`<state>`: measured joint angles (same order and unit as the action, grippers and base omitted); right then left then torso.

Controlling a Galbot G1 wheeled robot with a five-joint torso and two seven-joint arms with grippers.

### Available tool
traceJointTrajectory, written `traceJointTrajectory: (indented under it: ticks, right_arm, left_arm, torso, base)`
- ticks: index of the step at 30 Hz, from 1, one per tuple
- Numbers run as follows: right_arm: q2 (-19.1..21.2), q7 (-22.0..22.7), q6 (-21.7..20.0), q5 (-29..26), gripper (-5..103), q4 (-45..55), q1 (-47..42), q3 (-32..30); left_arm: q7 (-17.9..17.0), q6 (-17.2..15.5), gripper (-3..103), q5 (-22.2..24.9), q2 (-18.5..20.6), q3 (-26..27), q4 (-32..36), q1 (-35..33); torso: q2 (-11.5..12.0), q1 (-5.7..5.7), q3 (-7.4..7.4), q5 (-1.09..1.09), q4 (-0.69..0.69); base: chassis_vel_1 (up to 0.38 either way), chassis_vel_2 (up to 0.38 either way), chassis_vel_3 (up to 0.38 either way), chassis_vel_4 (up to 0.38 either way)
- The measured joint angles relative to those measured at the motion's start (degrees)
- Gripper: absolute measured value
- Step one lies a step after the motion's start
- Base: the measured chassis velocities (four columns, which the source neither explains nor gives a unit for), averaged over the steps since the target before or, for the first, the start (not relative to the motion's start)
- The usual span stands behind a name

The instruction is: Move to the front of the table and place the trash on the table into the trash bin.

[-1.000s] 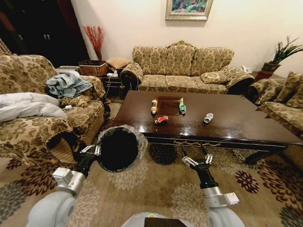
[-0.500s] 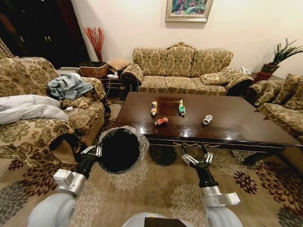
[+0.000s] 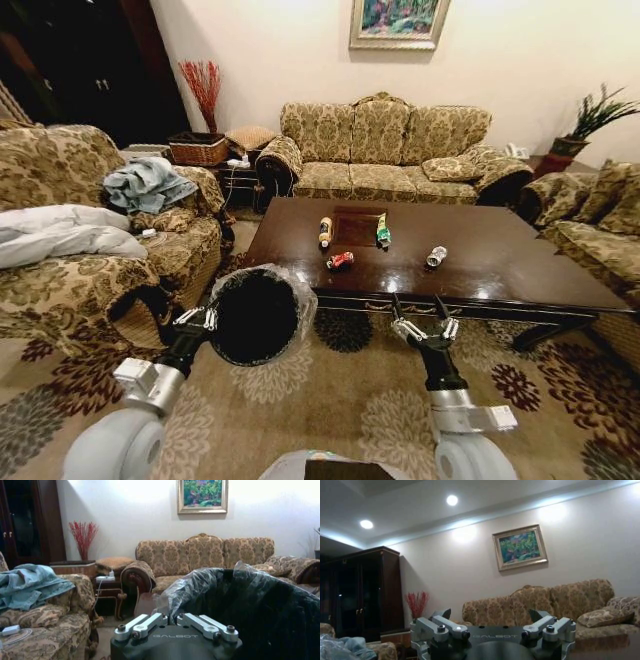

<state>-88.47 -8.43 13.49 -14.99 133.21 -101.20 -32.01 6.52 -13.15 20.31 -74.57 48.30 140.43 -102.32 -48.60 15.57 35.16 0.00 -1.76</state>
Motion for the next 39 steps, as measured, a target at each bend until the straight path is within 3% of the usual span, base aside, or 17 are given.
traceJointTrajectory:
  ticks: [10, 14, 17, 30, 39]
  right_arm:
    - [-0.51, 3.91, 4.32, 5.98, 100, -1.19, 0.51, -0.04]
    - [-0.18, 3.29, 3.93, 4.92, 100, -0.65, -0.16, -0.32]
    - [-0.11, 1.41, 1.42, 4.34, 100, -0.21, -0.93, -0.97]
    - [-0.2, -0.02, 1.34, 4.07, 100, -0.66, -0.54, -0.78]
    - [0.14, 4.2, 2.04, 4.89, 100, -2.38, 0.22, -0.6]
  left_arm:
    - [0.05, 0.08, 4, -0.49, -0.65, -1.12, 0.07, 0.05]
    - [0.04, 0.37, 4, -1.05, -0.84, -1.66, -0.28, -0.22]
    - [0.03, 0.65, 4, -1.41, -1.31, -2.52, -0.67, -0.33]
    - [-0.14, 0.84, 4, -1.47, -1.56, -2.73, -1.25, 0.05]
    - [-0.96, 1.24, 4, -0.33, -0.87, -1.98, -3.13, 1.17]
  torso:
    - [-2.45, 1.09, 1.38, 0.0, 0.0]
    - [-3.45, 1.55, 1.92, 0.0, 0.0]
    - [-4.67, 2.06, 2.62, 0.0, 0.0]
    - [-7.65, 3.34, 4.29, -0.01, 0.0]
    - [-10.09, 4.47, 5.67, 0.02, 0.02]
  base:
    - [0.0, 0.0, 0.0, 0.0]
    - [0.0, 0.0, 0.0, 0.0]
    - [0.0, 0.0, 0.0, 0.0]
    - [-0.053, -0.012, 0.057, 0.009]
    - [-0.167, -0.055, 0.153, 0.034]
